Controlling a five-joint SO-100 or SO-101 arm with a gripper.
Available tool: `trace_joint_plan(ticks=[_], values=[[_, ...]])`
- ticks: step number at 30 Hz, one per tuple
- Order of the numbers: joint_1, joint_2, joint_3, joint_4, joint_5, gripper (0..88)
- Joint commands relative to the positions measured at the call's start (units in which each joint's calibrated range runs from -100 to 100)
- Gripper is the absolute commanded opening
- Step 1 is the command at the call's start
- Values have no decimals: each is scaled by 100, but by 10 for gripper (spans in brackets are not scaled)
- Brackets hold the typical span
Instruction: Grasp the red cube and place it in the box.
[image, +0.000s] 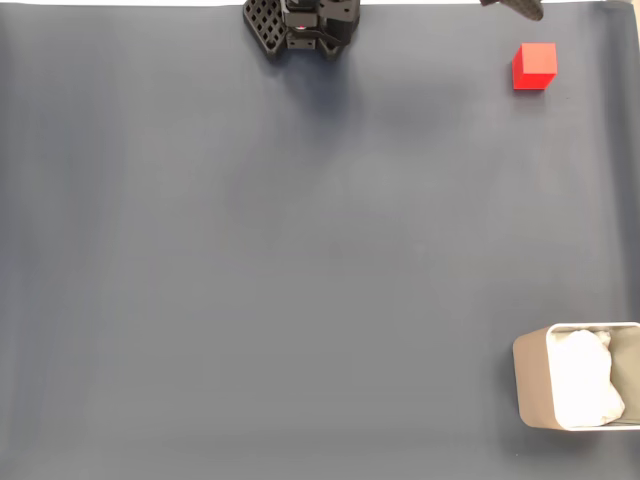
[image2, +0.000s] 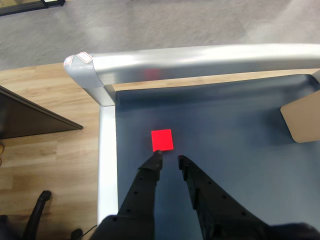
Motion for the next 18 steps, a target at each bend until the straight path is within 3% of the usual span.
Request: trace_joint_plan(ticks=[1, 18], values=[[-57, -140, 74, -199, 93, 87], [85, 51, 1005, -1322, 200, 236]])
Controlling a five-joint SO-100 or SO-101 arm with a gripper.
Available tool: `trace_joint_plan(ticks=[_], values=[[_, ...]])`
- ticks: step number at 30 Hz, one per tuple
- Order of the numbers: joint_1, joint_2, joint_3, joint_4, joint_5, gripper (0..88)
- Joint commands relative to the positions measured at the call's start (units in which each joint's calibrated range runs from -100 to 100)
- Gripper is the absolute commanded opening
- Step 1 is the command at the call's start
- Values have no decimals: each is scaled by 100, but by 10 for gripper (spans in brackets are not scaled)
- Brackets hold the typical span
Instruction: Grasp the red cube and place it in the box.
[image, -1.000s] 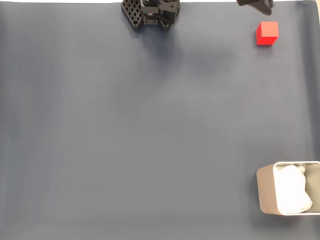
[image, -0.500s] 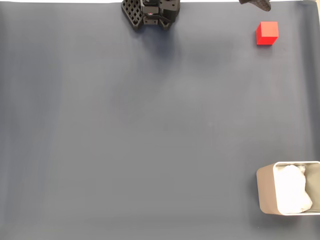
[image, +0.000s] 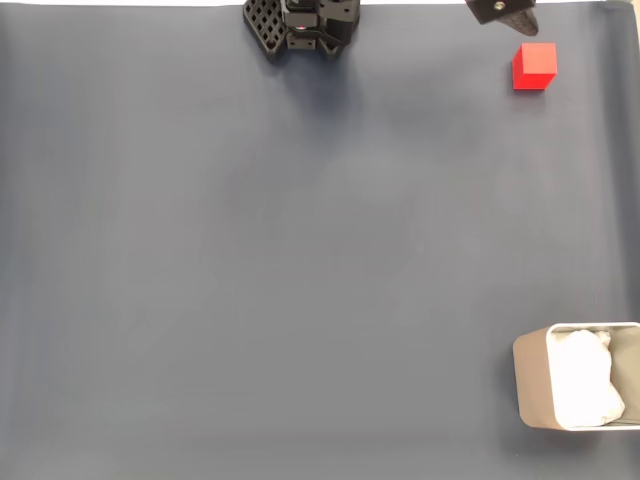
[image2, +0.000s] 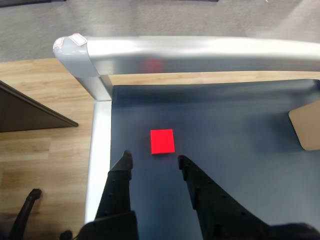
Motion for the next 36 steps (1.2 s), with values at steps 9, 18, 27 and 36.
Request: trace_joint_plan(ticks=[9, 18, 27, 36], values=[[234, 476, 183, -975, 98, 293], [255, 519, 631, -1343, 205, 338], [255, 736, 849, -1499, 186, 373], [277, 1334, 849, -2106, 190, 423]])
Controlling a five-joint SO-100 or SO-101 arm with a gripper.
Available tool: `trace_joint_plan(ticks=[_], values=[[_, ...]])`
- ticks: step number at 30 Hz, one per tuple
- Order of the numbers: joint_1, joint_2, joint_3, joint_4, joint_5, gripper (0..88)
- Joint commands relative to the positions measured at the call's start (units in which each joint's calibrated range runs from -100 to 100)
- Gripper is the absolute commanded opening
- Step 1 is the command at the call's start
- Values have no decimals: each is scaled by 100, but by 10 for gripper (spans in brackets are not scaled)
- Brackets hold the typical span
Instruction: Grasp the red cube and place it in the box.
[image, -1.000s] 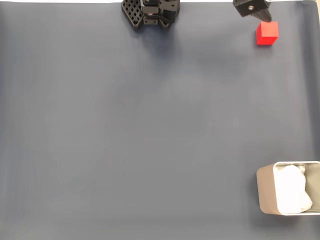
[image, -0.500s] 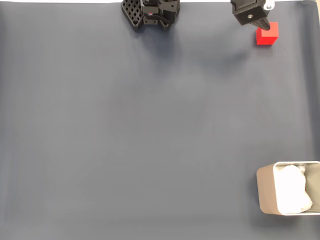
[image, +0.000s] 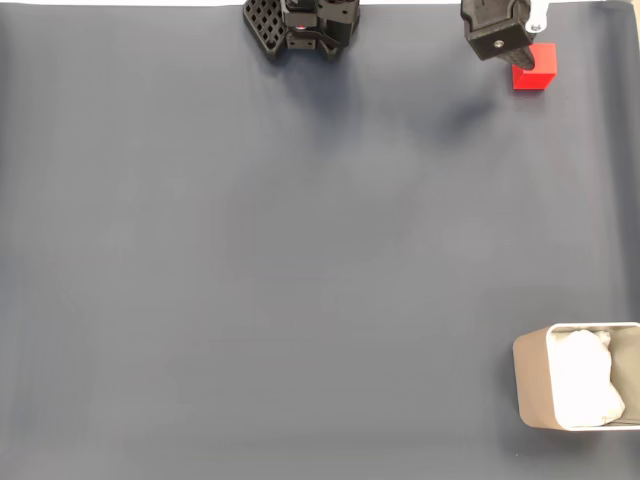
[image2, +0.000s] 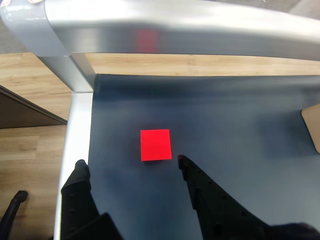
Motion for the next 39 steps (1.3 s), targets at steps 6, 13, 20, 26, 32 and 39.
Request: trace_joint_plan(ticks=[6, 13, 20, 26, 32, 39], values=[[118, 499, -37, -694, 59, 443], [147, 785, -37, -948, 68, 450], [111, 1054, -46, -1170, 15, 457], [76, 1262, -46, -1342, -49, 464], [54, 1392, -82, -1448, -88, 468], [-52, 1600, -164, -1555, -190, 470]])
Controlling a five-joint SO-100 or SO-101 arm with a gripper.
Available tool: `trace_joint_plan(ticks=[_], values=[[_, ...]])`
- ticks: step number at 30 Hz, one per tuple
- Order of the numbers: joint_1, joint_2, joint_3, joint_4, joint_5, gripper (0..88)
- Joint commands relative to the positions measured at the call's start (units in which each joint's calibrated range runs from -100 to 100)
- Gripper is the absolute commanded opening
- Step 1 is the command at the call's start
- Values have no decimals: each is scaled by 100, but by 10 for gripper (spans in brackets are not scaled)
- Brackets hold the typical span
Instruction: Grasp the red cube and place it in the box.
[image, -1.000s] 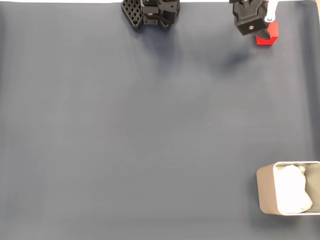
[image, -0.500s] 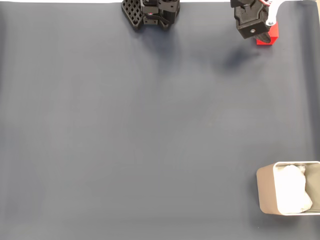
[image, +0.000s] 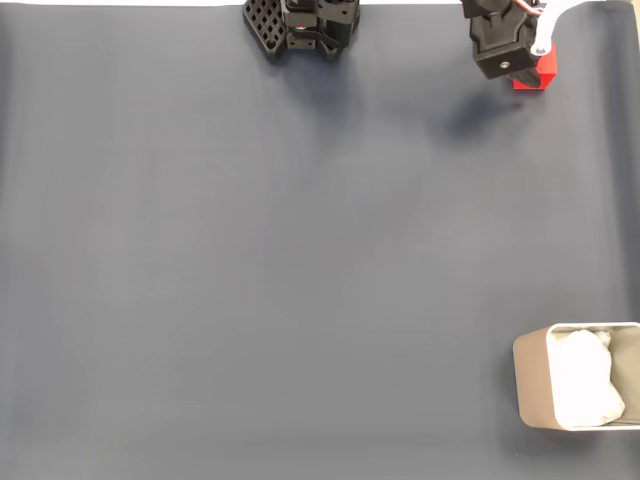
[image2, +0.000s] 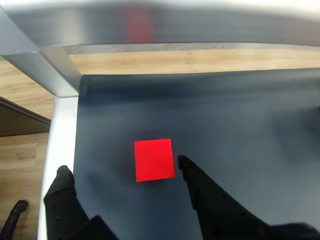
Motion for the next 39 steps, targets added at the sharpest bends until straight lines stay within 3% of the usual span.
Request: trace_joint_plan(ticks=[1, 39], values=[[-103, 97, -192, -147, -98, 470], [-252, 461, -383, -254, -239, 446]])
